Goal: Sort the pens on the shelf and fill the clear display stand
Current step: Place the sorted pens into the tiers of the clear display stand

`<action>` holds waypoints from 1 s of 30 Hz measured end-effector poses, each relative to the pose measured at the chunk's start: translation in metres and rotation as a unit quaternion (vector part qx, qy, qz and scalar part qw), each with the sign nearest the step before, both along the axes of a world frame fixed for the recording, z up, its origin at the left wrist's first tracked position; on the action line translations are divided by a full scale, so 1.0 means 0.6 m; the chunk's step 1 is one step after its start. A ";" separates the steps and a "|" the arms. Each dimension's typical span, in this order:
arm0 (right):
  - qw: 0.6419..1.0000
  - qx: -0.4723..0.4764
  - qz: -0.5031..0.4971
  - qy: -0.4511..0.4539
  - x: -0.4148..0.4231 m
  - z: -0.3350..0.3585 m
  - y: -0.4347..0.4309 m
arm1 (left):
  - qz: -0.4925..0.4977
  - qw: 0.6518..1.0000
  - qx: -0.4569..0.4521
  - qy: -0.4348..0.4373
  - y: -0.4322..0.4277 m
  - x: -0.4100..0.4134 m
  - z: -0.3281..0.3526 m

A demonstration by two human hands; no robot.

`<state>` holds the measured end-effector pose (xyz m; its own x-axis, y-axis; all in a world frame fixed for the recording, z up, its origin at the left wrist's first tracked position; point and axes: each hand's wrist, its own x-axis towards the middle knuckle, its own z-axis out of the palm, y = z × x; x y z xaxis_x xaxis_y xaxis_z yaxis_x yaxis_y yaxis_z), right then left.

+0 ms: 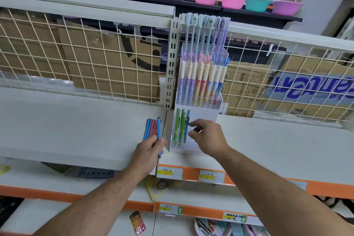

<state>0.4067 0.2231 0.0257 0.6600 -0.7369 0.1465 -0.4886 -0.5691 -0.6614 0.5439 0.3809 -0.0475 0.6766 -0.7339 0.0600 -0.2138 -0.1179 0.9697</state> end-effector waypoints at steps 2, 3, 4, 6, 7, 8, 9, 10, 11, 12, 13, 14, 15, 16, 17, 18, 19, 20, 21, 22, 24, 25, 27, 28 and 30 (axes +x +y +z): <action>1.000 -0.001 -0.001 -0.006 0.000 -0.002 0.001 | -0.001 1.000 0.000 0.008 0.002 -0.003 0.002; 1.000 0.001 -0.002 -0.009 0.000 -0.002 0.002 | -0.001 1.000 0.003 0.010 0.004 -0.004 0.002; 1.000 0.002 -0.004 -0.012 0.000 -0.002 0.002 | 0.000 1.000 0.007 0.010 0.007 -0.005 0.002; 1.000 0.009 -0.007 -0.012 -0.001 -0.003 0.002 | 0.002 1.000 0.012 0.008 0.011 -0.007 0.001; 1.000 0.012 -0.008 -0.011 -0.002 -0.002 0.004 | 0.002 1.000 0.012 0.008 0.013 -0.007 0.001; 1.000 0.012 -0.010 -0.013 -0.004 -0.001 0.006 | 0.001 1.000 0.012 0.007 0.015 -0.009 0.000; 1.000 0.009 -0.012 -0.013 -0.006 0.000 0.008 | -0.003 1.000 0.013 0.003 0.016 -0.011 0.000; 1.000 0.005 -0.013 -0.013 -0.009 0.002 0.010 | -0.008 1.000 0.014 -0.005 0.016 -0.014 0.001; 1.000 0.009 -0.011 -0.015 -0.012 0.005 0.015 | -0.014 1.000 0.015 -0.017 0.016 -0.017 0.002; 0.999 0.026 0.000 -0.022 -0.015 0.007 0.019 | -0.023 0.999 0.016 -0.030 0.015 -0.022 0.003; 0.998 0.057 0.022 -0.034 -0.018 0.009 0.025 | -0.034 0.998 0.015 -0.044 0.014 -0.026 0.004; 0.993 0.090 0.051 -0.048 -0.022 0.013 0.034 | -0.048 0.997 0.011 -0.056 0.013 -0.031 0.006; 0.988 0.115 0.083 -0.061 -0.024 0.017 0.042 | -0.063 0.996 0.006 -0.067 0.011 -0.036 0.007; 0.982 0.134 0.110 -0.072 -0.026 0.019 0.050 | -0.076 0.994 0.003 -0.079 0.009 -0.042 0.009; 0.978 0.146 0.127 -0.082 -0.026 0.021 0.056 | -0.085 0.992 0.003 -0.094 0.005 -0.047 0.010; 0.975 0.150 0.139 -0.089 -0.026 0.022 0.062 | -0.092 0.990 0.004 -0.106 0.002 -0.053 0.013; 0.974 0.145 0.148 -0.094 -0.025 0.023 0.065 | -0.100 0.989 0.003 -0.113 -0.002 -0.059 0.016; 0.975 0.134 0.152 -0.097 -0.024 0.024 0.067 | -0.108 0.988 -0.003 -0.115 -0.006 -0.063 0.020; 0.976 0.122 0.151 -0.098 -0.024 0.025 0.068 | -0.116 0.986 -0.009 -0.116 -0.008 -0.066 0.024; 0.978 0.111 0.147 -0.098 -0.025 0.026 0.068 | -0.122 0.985 -0.010 -0.125 -0.011 -0.066 0.026; 0.981 0.099 0.133 -0.102 -0.029 0.030 0.061 | -0.120 0.981 0.010 -0.154 -0.012 -0.055 0.029; 0.982 0.100 0.119 -0.106 -0.031 0.034 0.054 | -0.108 0.979 0.025 -0.169 -0.011 -0.044 0.027; 0.985 0.103 0.074 -0.118 -0.037 0.043 0.037 | -0.064 0.976 0.048 -0.205 -0.009 -0.014 0.022; 0.986 0.098 0.049 -0.125 -0.039 0.049 0.028 | -0.033 0.971 0.060 -0.231 -0.006 0.004 0.017; 0.988 0.072 0.009 -0.135 -0.041 0.057 0.011 | 0.019 0.950 0.109 -0.292 0.000 0.041 -0.001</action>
